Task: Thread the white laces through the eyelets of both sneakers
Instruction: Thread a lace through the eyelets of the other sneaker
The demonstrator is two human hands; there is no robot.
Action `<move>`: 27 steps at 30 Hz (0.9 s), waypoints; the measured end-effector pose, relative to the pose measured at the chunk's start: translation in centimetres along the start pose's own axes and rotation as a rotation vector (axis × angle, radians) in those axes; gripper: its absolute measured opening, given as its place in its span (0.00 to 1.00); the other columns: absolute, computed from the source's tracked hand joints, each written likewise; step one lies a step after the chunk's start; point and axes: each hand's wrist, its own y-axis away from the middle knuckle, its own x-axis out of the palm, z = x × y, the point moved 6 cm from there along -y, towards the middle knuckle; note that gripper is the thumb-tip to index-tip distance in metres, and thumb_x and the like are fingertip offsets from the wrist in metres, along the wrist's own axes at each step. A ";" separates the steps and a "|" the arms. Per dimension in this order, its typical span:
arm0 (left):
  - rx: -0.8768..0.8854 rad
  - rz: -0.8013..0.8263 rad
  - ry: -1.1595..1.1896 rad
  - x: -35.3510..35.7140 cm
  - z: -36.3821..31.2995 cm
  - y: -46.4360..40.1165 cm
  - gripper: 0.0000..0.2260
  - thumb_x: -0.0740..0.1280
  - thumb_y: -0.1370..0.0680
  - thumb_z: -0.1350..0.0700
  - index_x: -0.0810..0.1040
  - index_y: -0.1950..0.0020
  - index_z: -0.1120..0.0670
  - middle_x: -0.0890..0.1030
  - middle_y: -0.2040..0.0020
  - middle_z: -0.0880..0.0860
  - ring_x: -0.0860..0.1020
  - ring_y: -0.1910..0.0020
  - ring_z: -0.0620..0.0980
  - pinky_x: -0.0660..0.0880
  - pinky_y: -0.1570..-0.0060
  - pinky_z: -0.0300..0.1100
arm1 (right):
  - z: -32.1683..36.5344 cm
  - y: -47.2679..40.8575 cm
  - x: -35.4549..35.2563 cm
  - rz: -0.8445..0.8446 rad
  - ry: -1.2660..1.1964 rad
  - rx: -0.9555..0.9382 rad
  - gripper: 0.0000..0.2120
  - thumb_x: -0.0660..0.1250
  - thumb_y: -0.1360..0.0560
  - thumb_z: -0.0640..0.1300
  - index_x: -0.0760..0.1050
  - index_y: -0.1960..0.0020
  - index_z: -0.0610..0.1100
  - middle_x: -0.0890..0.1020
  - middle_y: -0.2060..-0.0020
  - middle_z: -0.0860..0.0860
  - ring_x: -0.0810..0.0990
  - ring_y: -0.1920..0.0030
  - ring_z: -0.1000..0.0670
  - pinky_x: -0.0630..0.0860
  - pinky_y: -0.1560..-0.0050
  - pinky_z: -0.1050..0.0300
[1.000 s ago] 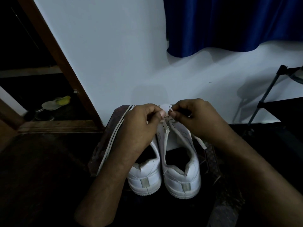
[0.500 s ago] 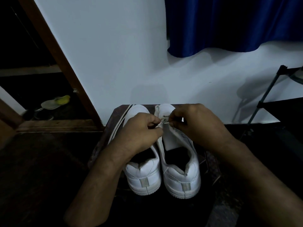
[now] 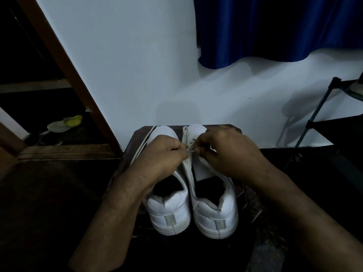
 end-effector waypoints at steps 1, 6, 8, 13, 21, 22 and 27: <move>0.002 -0.022 -0.005 -0.1 0.2 -0.2 0.08 0.68 0.20 0.54 0.84 0.56 0.56 0.83 0.63 0.61 0.75 0.65 0.49 0.72 0.58 0.44 | -0.1 0.0 0.2 -0.009 -0.024 0.016 0.06 0.68 0.23 0.53 0.81 0.52 0.53 0.73 0.61 0.57 0.77 0.51 0.51 0.74 0.54 0.54; 0.153 -0.145 -0.169 0.6 0.2 -0.4 0.11 0.68 0.19 0.54 0.81 0.62 0.46 0.82 0.65 0.44 0.79 0.62 0.48 0.77 0.55 0.47 | -1.2 -0.7 1.0 -0.034 -0.194 0.109 0.01 0.74 0.27 0.48 0.85 0.55 0.52 0.79 0.67 0.56 0.74 0.64 0.57 0.71 0.57 0.63; 0.215 -0.235 -0.246 0.9 -0.3 -0.1 0.08 0.69 0.21 0.56 0.81 0.59 0.46 0.84 0.61 0.46 0.82 0.55 0.52 0.79 0.50 0.51 | -1.5 -0.8 1.1 -0.019 -0.263 0.126 0.01 0.73 0.25 0.45 0.82 0.53 0.50 0.78 0.67 0.58 0.73 0.65 0.59 0.66 0.61 0.71; 0.186 -0.362 -0.285 -0.1 -1.3 0.4 0.07 0.64 0.19 0.59 0.80 0.54 0.52 0.83 0.56 0.49 0.80 0.52 0.51 0.77 0.48 0.46 | -2.0 -0.5 1.4 0.050 -0.355 0.145 0.06 0.63 0.18 0.48 0.72 0.54 0.49 0.77 0.64 0.56 0.76 0.61 0.58 0.70 0.57 0.56; 0.065 -0.312 0.824 -2.8 -1.6 0.7 0.11 0.55 0.14 0.59 0.70 0.54 0.52 0.70 0.72 0.47 0.67 0.75 0.47 0.75 0.69 0.42 | -3.4 -0.5 -0.6 -0.064 -0.391 0.241 0.22 0.58 0.19 0.60 0.77 0.62 0.47 0.79 0.72 0.64 0.76 0.68 0.66 0.66 0.67 0.72; 0.145 -0.370 0.579 -3.2 -1.6 0.8 0.08 0.58 0.16 0.55 0.72 0.54 0.50 0.72 0.71 0.45 0.68 0.73 0.48 0.72 0.68 0.42 | -3.4 -0.5 -0.7 -0.079 -0.423 0.238 0.22 0.59 0.19 0.60 0.78 0.62 0.47 0.80 0.71 0.63 0.76 0.69 0.66 0.66 0.67 0.72; 0.353 -0.207 -0.479 -0.2 -1.9 1.2 0.07 0.67 0.21 0.54 0.82 0.57 0.51 0.78 0.57 0.53 0.79 0.56 0.55 0.77 0.55 0.53 | -2.4 -0.7 -0.8 -0.127 -0.666 0.172 0.22 0.63 0.22 0.64 0.79 0.62 0.47 0.79 0.69 0.45 0.73 0.69 0.57 0.70 0.63 0.58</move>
